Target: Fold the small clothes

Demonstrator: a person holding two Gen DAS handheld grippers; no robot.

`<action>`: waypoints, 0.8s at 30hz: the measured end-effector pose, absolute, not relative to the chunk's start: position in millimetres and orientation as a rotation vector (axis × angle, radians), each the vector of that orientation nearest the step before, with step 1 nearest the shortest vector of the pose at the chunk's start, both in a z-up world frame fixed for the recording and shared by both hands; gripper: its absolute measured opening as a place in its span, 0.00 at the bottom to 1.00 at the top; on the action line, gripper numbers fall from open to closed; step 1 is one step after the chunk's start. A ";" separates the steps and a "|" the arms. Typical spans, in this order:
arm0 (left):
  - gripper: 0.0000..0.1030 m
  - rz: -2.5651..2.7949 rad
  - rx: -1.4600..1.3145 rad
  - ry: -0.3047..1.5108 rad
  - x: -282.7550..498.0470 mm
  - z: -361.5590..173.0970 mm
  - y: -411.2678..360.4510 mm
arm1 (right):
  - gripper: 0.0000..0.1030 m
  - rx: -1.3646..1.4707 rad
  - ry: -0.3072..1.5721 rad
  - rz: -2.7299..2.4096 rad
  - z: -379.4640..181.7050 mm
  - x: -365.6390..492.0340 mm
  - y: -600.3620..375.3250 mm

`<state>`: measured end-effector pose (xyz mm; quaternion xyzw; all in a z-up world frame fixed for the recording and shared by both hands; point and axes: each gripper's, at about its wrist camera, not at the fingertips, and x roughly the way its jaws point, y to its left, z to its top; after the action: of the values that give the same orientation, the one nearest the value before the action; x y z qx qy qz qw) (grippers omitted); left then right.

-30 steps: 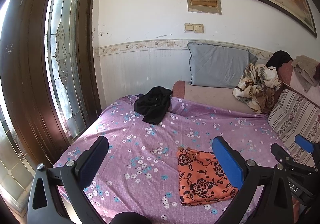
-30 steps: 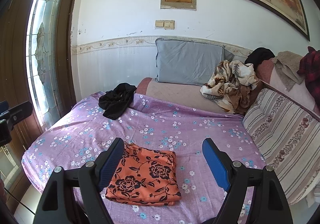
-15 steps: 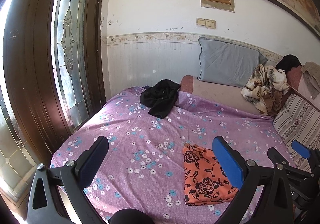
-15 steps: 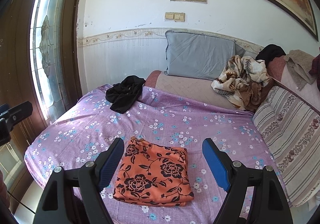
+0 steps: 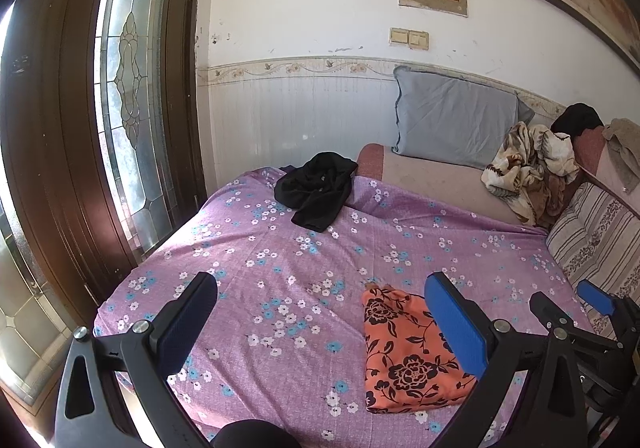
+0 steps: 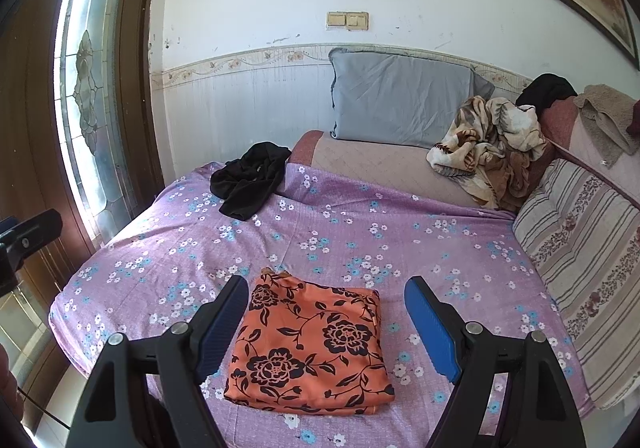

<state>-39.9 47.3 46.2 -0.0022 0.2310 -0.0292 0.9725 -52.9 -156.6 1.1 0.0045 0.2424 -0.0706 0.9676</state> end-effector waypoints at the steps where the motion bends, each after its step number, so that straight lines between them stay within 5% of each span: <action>1: 1.00 -0.060 -0.005 0.461 -39.9 45.0 46.9 | 0.81 0.009 0.488 -0.144 0.2 -51.8 -157.2; 24: 1.00 -0.069 -0.011 0.531 0.2 9.5 50.2 | 0.81 -0.022 0.533 -0.129 -31.9 -4.8 -145.2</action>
<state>0.2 50.2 9.5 -0.0057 0.2623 -0.0341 0.9644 -4.8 -145.2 -31.9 -0.0108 0.2633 -0.0636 0.9625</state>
